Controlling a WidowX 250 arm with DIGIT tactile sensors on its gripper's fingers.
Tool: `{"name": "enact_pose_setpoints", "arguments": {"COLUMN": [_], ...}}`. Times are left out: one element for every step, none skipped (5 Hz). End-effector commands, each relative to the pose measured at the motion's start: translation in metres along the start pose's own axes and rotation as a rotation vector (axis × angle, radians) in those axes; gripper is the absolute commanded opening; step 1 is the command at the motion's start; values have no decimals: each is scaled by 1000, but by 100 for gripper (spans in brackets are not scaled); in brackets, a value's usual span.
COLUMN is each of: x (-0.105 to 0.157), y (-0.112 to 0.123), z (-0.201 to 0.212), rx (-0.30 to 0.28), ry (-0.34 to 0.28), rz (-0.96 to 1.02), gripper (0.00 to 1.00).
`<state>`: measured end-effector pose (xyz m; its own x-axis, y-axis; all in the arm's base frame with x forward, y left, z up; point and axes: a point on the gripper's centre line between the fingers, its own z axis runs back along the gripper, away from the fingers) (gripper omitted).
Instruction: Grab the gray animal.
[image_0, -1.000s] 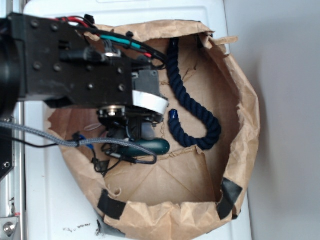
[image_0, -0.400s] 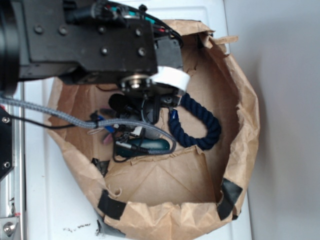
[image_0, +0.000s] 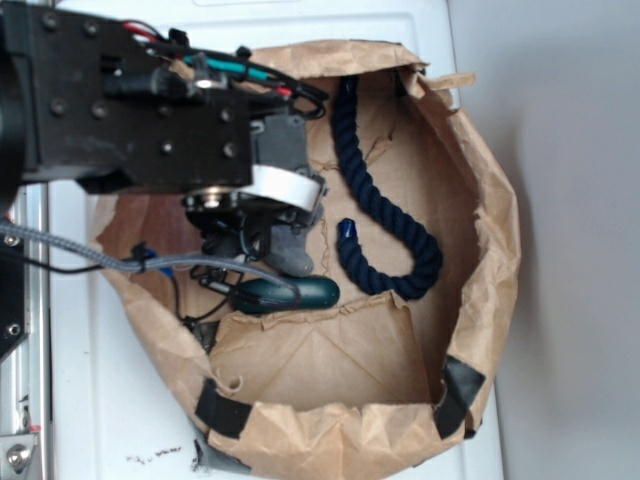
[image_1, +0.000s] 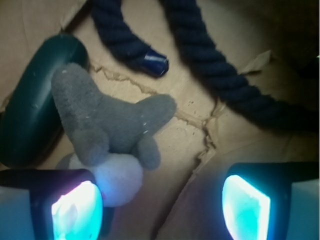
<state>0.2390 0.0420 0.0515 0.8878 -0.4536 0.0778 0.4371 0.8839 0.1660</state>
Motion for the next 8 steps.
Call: {"name": "enact_pose_setpoints", "arguments": {"x": [-2, 2, 4, 5, 5, 14, 20, 25], "y": [4, 6, 4, -6, -14, -24, -28, -27], "z": [8, 18, 19, 12, 8, 4, 2, 9], "rx": [-61, -98, -104, -85, -81, -74, -81, -105], "ry": [31, 58, 73, 69, 58, 61, 85, 105], "rz": [-18, -6, 4, 9, 14, 30, 39, 61], "gripper": [100, 100, 100, 100, 100, 100, 100, 100]}}
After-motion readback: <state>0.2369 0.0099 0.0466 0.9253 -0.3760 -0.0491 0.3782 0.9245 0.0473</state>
